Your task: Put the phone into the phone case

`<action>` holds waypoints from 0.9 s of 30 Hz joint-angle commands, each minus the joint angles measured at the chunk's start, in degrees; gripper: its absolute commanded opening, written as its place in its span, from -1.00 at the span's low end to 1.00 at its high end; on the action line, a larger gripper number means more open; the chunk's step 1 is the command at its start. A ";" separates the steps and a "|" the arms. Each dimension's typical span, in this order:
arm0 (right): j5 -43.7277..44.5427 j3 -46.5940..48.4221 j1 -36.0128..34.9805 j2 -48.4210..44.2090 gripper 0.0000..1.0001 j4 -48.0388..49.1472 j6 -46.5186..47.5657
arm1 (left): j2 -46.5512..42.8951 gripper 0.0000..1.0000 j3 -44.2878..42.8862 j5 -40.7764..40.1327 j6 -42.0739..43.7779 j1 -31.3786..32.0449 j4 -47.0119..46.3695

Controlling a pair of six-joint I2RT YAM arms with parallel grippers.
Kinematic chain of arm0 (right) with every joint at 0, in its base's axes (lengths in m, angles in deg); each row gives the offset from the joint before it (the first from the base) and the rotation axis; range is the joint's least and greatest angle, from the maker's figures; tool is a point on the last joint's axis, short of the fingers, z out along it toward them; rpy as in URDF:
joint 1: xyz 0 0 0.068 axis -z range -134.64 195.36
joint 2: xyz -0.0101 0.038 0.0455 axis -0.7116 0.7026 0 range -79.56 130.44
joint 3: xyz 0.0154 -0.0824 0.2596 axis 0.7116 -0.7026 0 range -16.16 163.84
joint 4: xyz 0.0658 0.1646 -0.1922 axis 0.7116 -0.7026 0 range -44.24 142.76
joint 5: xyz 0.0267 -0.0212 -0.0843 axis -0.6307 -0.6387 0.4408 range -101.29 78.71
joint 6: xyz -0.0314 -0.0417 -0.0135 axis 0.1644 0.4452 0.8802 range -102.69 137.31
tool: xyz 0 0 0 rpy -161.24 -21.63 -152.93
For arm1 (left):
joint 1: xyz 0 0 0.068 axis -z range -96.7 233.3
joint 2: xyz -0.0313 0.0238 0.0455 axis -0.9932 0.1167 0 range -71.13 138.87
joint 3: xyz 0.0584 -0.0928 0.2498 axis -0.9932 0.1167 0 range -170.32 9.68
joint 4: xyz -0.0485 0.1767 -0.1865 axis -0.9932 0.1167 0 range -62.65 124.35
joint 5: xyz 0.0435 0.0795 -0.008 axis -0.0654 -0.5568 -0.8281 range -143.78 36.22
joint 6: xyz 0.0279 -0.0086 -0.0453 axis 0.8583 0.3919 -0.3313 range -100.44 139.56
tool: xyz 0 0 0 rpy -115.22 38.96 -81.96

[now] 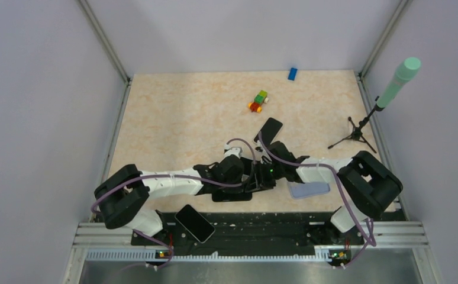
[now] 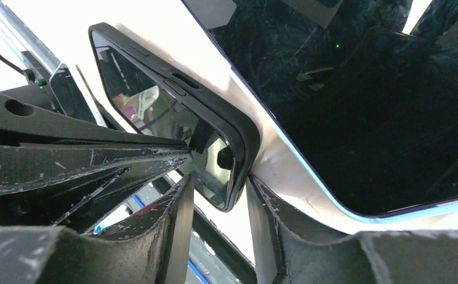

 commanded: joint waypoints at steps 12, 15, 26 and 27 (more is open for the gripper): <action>21.04 2.77 0.53 8.49 -0.59 -11.97 9.46 | 10.71 -1.00 -4.61 -5.40 5.70 -1.02 11.53; 21.51 3.00 -0.27 10.01 -0.77 -12.02 9.23 | 12.13 -1.00 -4.82 -4.40 6.10 -0.96 10.69; 24.25 4.43 -3.10 13.78 -1.00 -13.32 8.55 | 13.76 -1.00 -3.95 -3.11 5.98 -0.67 8.87; 24.06 4.39 -3.11 13.64 -1.00 -13.40 8.50 | 13.23 -1.00 -3.84 -3.57 5.99 -0.67 9.00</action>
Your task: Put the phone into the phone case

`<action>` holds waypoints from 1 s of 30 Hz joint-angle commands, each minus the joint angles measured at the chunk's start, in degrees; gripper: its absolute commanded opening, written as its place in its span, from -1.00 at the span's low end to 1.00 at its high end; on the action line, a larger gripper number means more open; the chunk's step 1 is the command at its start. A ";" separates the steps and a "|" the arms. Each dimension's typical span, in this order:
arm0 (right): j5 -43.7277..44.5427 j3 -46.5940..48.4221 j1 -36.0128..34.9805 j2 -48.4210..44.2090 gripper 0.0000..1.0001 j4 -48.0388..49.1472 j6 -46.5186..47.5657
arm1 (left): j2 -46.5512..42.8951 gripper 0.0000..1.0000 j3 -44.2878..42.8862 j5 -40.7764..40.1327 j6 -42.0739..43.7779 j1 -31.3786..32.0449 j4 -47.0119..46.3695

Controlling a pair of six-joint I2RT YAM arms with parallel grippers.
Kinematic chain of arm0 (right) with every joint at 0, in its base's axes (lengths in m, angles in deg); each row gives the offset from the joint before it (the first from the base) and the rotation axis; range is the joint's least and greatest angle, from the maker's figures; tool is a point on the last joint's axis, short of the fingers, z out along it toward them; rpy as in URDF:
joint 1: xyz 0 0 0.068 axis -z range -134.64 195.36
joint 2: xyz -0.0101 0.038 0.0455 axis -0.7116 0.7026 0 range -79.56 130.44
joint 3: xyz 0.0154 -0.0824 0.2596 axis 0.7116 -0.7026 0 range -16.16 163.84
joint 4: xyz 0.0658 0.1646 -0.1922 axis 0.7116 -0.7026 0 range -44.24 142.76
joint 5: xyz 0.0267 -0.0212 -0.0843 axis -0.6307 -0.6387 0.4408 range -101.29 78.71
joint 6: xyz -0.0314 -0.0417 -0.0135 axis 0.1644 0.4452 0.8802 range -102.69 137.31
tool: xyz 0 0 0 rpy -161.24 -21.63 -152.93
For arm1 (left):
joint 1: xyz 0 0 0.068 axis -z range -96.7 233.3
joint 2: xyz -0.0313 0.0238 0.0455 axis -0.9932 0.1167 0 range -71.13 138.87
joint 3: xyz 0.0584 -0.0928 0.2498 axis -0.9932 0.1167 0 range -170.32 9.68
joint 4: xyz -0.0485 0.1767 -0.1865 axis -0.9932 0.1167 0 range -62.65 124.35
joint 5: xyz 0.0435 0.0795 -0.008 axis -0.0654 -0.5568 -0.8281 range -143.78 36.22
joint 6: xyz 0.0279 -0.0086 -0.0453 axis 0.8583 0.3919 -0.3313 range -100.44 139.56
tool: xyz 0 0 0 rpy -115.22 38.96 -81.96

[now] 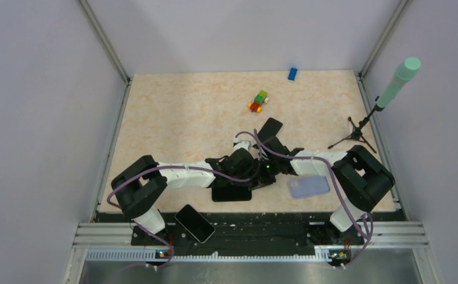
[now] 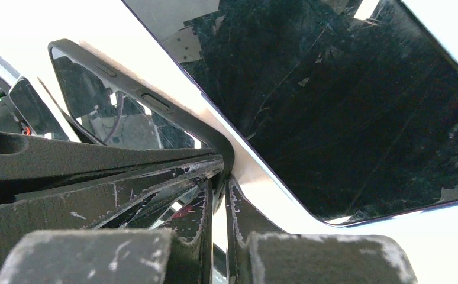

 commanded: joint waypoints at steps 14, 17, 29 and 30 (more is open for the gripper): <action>10.56 -9.12 -2.73 2.06 -0.31 4.59 -1.02 | -21.50 -1.00 9.70 -14.08 2.08 0.05 12.65; 6.00 -11.49 -2.82 1.93 -0.27 11.25 -4.57 | -29.02 -0.97 12.57 -15.52 1.84 0.05 11.25; -2.10 -4.93 -8.08 14.45 -0.27 30.33 -15.08 | -52.13 -0.09 23.93 -13.92 0.26 -0.06 2.23; -2.55 -2.95 -9.08 16.13 -0.27 30.83 -15.59 | -53.15 -0.05 24.34 -13.87 -0.03 -0.04 2.10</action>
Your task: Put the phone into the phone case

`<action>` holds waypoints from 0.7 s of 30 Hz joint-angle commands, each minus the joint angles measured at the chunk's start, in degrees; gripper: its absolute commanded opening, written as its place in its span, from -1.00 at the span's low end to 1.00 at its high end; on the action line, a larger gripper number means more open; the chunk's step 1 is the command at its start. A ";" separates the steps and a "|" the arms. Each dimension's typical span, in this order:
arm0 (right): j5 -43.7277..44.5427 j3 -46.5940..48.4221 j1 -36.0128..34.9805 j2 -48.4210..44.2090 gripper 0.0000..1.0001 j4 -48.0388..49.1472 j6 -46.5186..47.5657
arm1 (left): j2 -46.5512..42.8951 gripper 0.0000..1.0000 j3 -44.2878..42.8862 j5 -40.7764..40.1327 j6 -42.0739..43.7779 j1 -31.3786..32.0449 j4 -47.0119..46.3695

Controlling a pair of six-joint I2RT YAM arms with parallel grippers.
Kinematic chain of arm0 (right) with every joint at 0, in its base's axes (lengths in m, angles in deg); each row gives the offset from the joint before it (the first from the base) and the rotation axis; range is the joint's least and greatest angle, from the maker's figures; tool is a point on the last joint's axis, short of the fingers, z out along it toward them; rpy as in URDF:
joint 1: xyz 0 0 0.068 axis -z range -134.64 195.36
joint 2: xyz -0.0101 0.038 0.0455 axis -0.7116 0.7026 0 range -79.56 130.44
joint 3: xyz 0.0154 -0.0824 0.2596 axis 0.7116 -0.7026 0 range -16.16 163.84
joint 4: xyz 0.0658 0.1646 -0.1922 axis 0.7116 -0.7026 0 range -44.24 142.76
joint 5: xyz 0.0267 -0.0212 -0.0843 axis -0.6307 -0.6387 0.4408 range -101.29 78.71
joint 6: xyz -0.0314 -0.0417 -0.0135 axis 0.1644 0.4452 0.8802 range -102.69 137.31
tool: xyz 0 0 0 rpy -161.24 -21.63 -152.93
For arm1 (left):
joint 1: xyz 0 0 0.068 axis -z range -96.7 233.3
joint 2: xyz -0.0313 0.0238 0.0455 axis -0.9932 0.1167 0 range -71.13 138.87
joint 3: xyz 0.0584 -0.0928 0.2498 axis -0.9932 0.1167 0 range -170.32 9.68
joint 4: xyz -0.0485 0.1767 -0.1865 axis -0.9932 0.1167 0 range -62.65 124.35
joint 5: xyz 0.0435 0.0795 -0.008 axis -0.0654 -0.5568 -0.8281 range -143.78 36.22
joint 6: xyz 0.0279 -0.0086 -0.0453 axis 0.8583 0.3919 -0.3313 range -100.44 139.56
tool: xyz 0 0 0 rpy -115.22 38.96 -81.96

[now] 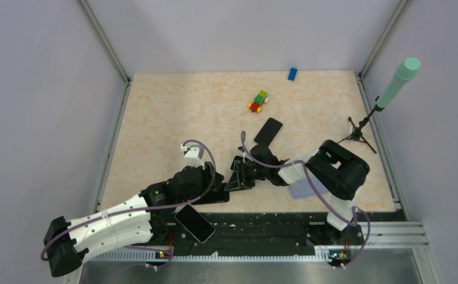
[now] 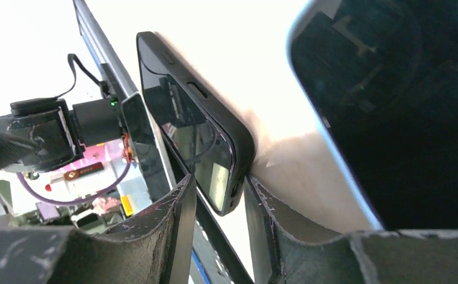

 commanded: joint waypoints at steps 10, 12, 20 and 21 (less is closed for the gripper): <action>2.97 20.21 -8.54 18.83 -0.26 -4.93 -2.12 | -6.93 0.02 3.69 2.14 -2.82 -0.10 -3.32; 3.74 20.58 -8.47 18.03 -0.26 -6.19 -1.65 | -7.00 0.02 3.69 2.34 -2.92 -0.12 -2.92; 9.31 14.43 -5.63 8.07 -0.20 -13.45 4.06 | -6.86 0.04 3.93 3.08 -2.43 -0.10 -2.96; 10.20 13.01 -4.79 6.10 -0.20 -14.54 4.81 | -6.71 0.05 3.95 3.28 -2.25 -0.10 -3.20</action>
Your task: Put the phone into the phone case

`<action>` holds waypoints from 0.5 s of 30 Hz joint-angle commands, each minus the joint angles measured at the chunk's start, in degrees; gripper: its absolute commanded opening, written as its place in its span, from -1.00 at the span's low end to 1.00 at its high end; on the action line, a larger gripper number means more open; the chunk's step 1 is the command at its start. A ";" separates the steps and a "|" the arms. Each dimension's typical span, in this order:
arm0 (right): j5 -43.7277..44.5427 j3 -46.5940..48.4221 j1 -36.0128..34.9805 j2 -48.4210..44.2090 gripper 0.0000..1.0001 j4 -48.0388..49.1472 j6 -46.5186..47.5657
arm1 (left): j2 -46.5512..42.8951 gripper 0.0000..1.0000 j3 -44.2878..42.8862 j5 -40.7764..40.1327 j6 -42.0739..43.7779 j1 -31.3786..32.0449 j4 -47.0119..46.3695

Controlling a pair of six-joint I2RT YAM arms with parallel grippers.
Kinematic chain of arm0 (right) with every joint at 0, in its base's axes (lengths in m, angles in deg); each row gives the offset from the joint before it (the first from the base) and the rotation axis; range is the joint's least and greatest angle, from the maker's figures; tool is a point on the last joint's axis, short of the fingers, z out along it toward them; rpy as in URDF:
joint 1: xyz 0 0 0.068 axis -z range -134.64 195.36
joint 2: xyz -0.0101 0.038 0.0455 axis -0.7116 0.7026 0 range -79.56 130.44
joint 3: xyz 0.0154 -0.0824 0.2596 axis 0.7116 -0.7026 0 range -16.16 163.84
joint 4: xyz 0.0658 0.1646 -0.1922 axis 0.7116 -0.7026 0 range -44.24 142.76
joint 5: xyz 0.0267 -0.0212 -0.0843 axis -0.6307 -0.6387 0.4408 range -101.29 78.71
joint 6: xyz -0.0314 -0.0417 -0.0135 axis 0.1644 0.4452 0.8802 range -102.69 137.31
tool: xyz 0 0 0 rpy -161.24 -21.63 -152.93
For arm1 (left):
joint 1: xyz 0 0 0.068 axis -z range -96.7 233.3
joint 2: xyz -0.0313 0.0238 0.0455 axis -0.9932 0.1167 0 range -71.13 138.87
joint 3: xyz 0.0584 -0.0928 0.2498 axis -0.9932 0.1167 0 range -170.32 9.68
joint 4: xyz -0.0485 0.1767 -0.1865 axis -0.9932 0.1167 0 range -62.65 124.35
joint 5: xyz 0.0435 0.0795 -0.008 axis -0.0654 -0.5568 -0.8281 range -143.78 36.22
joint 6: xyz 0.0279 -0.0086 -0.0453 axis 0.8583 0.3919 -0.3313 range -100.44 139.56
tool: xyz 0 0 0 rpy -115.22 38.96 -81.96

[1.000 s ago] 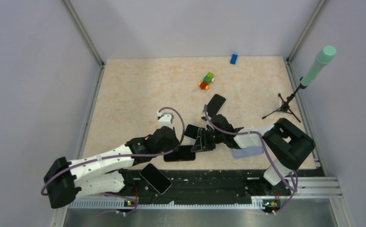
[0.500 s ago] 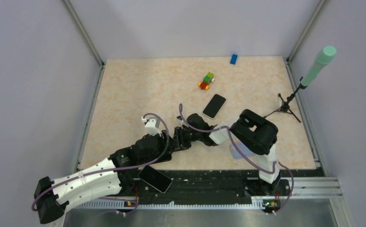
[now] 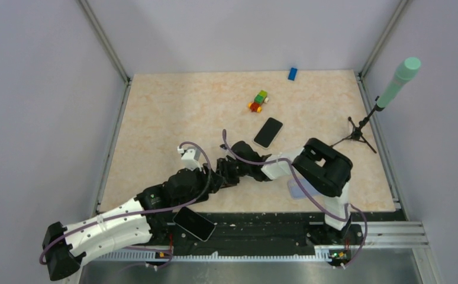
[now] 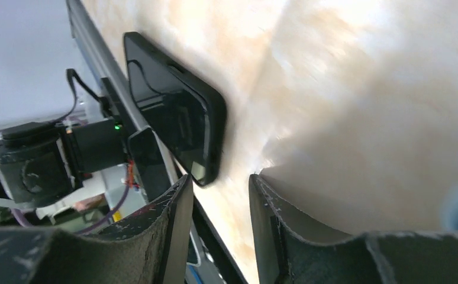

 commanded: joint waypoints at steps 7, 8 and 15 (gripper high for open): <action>17.19 -14.42 8.63 -22.26 -0.10 -24.18 13.03 | 1.55 0.07 0.79 1.89 0.77 -0.10 -3.39; 19.24 -15.16 9.36 -25.85 -0.07 -28.41 13.99 | 1.94 0.07 0.87 1.99 0.75 -0.10 -3.63; 35.15 -15.65 13.26 -39.30 0.04 -50.62 18.94 | 6.27 0.07 1.08 3.24 0.83 -0.10 -6.05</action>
